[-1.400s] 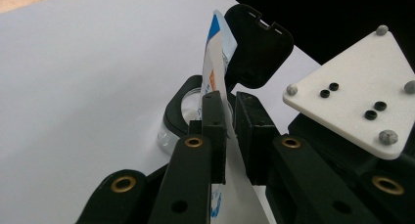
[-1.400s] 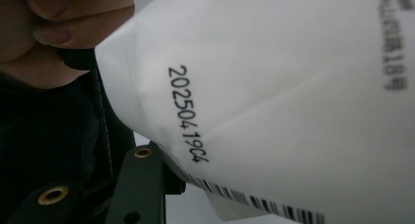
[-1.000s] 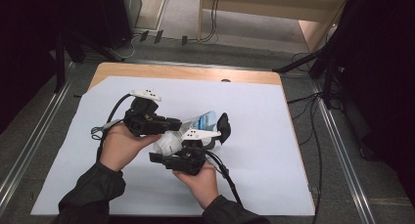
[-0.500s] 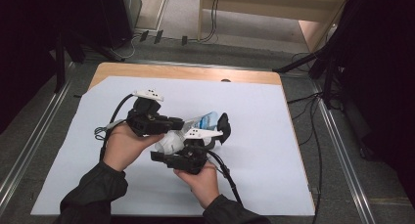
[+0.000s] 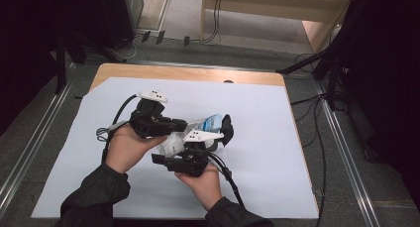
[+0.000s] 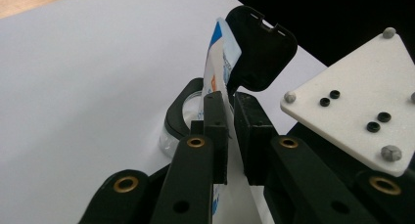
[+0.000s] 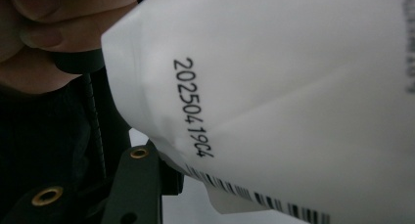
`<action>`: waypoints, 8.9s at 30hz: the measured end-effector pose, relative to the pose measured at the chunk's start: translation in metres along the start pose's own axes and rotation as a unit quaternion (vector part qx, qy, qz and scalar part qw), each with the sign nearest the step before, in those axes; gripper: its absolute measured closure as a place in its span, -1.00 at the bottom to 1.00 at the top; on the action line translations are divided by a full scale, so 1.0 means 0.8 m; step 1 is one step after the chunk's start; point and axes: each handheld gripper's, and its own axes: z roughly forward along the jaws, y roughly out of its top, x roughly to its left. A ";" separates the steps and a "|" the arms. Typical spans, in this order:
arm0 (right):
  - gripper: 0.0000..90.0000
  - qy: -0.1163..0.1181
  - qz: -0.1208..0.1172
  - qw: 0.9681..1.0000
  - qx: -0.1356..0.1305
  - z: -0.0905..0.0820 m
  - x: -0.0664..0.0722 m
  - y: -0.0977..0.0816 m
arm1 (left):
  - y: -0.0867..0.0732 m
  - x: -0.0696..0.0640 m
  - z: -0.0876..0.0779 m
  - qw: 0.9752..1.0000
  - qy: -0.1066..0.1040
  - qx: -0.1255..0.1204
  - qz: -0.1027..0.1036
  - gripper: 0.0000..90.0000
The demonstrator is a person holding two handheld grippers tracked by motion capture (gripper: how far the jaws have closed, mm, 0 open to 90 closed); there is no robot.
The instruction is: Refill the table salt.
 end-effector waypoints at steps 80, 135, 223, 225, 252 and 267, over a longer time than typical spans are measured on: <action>0.35 -0.003 0.010 1.000 -0.012 -0.004 -0.006 -0.001 | -0.002 -0.001 0.002 1.000 -0.003 0.002 0.014 0.94; 0.36 -0.004 -0.006 1.000 -0.021 -0.005 -0.002 0.002 | -0.001 -0.006 -0.006 0.999 0.006 -0.030 0.018 0.94; 0.41 -0.043 -0.037 0.998 0.001 0.003 0.000 -0.005 | -0.003 -0.007 -0.005 0.999 0.011 -0.033 0.018 0.97; 0.44 -0.043 -0.034 0.999 -0.001 0.002 0.000 -0.004 | -0.003 -0.008 -0.005 0.999 0.009 -0.036 0.017 0.96; 0.45 -0.027 -0.028 0.999 -0.009 -0.004 0.001 0.001 | -0.003 -0.005 -0.006 0.999 -0.013 -0.041 0.009 0.82; 0.44 -0.023 -0.021 1.000 -0.008 -0.005 0.001 0.005 | 0.000 -0.010 -0.007 0.999 -0.003 -0.045 0.017 0.86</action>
